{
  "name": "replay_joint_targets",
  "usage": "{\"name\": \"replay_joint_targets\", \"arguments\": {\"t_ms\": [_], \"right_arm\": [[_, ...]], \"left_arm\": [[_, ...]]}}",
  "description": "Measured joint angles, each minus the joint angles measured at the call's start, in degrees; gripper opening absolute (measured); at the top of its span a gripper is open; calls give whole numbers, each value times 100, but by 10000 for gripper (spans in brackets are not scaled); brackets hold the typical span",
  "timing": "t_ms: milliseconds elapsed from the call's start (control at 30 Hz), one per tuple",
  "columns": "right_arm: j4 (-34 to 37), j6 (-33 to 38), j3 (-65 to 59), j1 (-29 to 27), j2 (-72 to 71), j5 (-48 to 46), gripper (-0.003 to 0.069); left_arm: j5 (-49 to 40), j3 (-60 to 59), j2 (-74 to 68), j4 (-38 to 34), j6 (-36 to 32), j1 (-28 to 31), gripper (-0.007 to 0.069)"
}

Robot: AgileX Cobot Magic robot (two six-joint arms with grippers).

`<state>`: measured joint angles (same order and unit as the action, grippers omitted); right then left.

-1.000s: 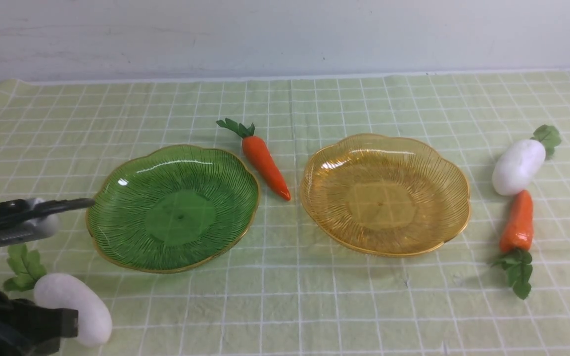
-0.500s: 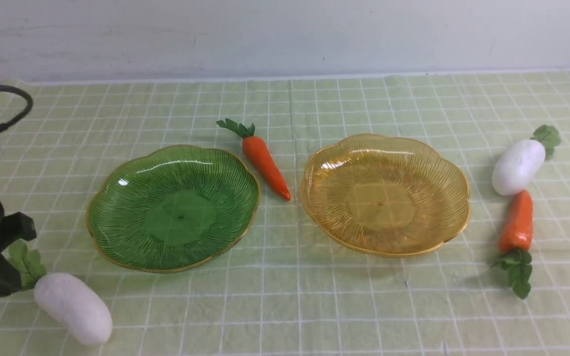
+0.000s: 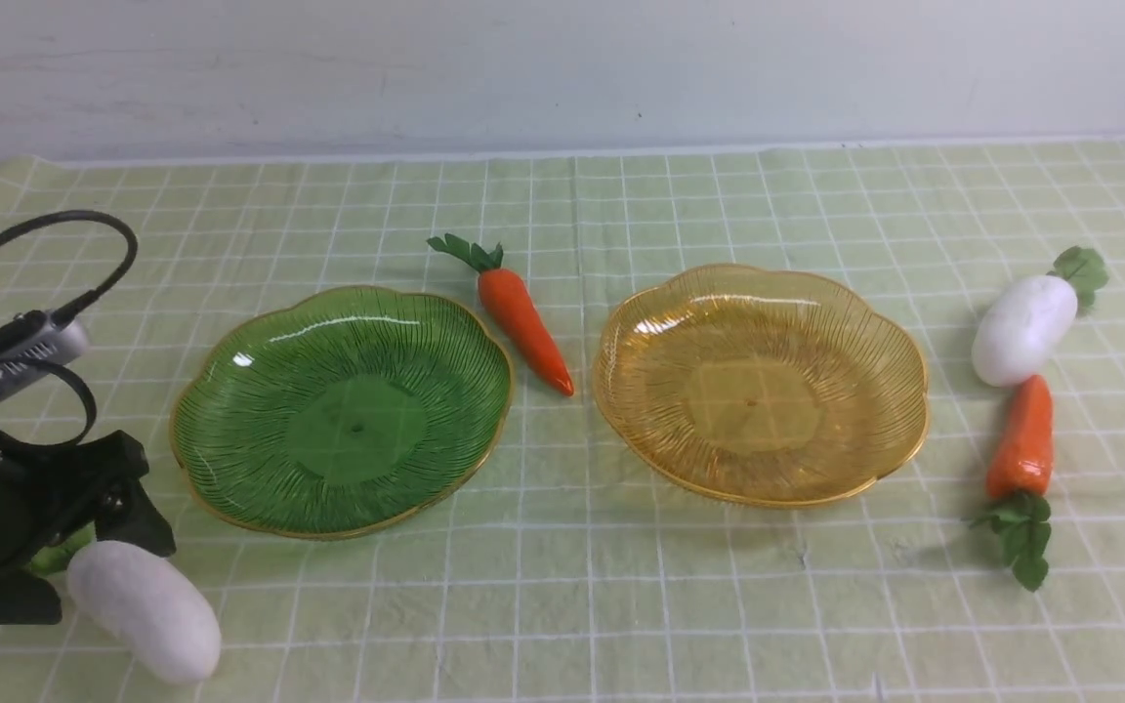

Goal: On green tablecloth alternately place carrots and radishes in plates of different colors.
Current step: 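Pick up the white radish and place it in the left plate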

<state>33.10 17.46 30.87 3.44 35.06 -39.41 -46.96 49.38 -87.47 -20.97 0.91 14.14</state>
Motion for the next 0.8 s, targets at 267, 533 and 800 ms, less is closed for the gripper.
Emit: {"name": "replay_joint_targets", "arguments": {"t_ms": [267,533,800], "right_arm": [[62,56,0,0,0,220,-14],[-77,-88,478,0,555,-64,-14],[-1231,-931,1814,0,2070,-1317,-14]], "left_arm": [[516,32,-586,-69,6,0,606],[376,110,-735,82,-91,-5,465],[-614,503,190,295,-487,-86,465]]}}
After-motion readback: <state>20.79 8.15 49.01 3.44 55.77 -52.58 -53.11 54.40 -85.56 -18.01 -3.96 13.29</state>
